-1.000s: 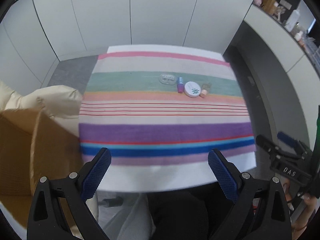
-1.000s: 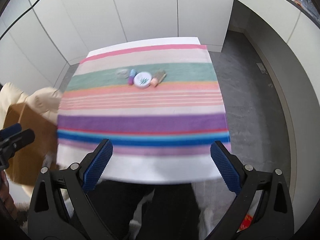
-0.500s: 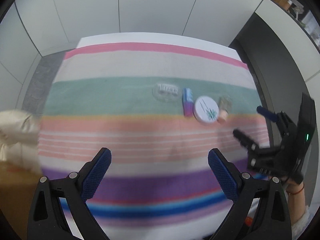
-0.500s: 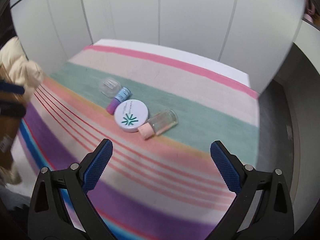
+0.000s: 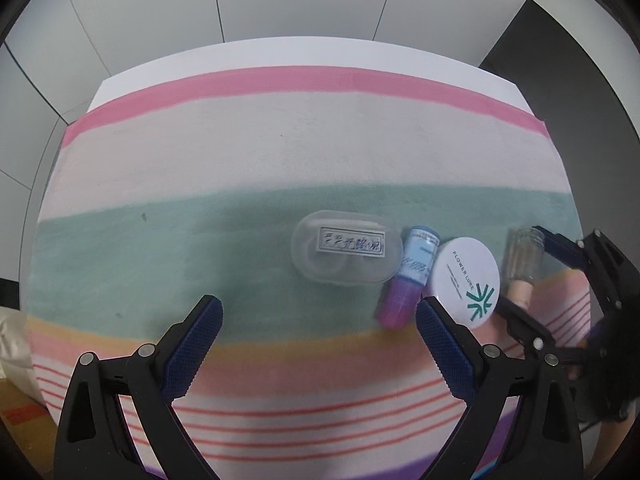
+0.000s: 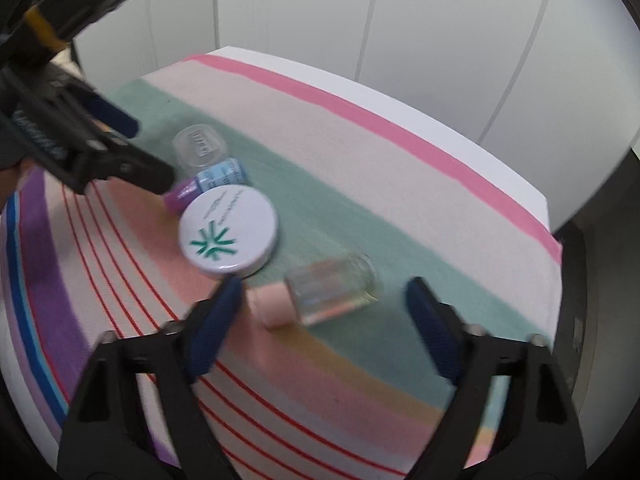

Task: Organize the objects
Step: 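Grasp the clear lens case with the left tool while the right tool grasps the pink-capped bottle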

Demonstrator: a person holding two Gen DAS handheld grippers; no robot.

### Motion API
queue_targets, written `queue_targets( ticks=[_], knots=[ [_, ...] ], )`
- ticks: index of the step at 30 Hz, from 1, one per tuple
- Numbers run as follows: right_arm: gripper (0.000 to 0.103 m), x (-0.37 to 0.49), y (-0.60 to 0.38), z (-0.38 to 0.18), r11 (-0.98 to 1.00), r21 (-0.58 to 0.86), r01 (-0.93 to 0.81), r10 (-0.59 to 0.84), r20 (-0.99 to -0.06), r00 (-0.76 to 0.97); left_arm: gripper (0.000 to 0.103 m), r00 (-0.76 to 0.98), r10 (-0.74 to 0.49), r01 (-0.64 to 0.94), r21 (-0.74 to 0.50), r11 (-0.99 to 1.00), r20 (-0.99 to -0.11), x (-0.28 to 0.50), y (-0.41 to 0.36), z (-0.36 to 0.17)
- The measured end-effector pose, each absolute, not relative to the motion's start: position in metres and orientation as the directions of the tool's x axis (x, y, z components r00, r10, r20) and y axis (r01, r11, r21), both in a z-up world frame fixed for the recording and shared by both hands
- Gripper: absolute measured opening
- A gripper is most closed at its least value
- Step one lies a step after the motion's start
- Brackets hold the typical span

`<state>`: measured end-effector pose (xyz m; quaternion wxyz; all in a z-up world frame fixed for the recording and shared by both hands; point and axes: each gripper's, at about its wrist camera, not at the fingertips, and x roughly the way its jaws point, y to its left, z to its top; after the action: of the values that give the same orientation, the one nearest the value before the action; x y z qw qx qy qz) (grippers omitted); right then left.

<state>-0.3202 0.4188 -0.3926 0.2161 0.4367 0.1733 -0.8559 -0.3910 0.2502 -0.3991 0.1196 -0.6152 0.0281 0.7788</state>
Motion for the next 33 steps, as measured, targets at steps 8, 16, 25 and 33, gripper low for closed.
queue_targets(
  ticks=[8, 16, 25, 33],
  knots=[
    [0.067, -0.313, 0.447, -0.394, -0.933, 0.057, 0.357, -0.254, -0.804, -0.538, 0.098, -0.253, 0.153, -0.228, -0.095, -0.969, -0.955, -0.407, 0.253, -0.402],
    [0.067, -0.308, 0.46, -0.393, -0.952, 0.165, 0.257, -0.281, -0.802, -0.527, 0.098, -0.233, 0.246, -0.052, -0.241, -0.969, -0.941, -0.417, 0.224, -0.4],
    [0.067, -0.306, 0.45, -0.395, -0.957, 0.175, 0.23, -0.274, -0.803, -0.53, 0.099, -0.224, 0.075, -0.003, -0.076, -0.997, -0.972, -0.44, 0.256, -0.407],
    [0.067, -0.302, 0.455, -0.389, -0.965, 0.195, 0.173, -0.257, -0.826, -0.502, 0.059, -0.27, 0.009, -0.072, 0.011, -0.997, -0.963, -0.43, 0.279, -0.397]
  ],
)
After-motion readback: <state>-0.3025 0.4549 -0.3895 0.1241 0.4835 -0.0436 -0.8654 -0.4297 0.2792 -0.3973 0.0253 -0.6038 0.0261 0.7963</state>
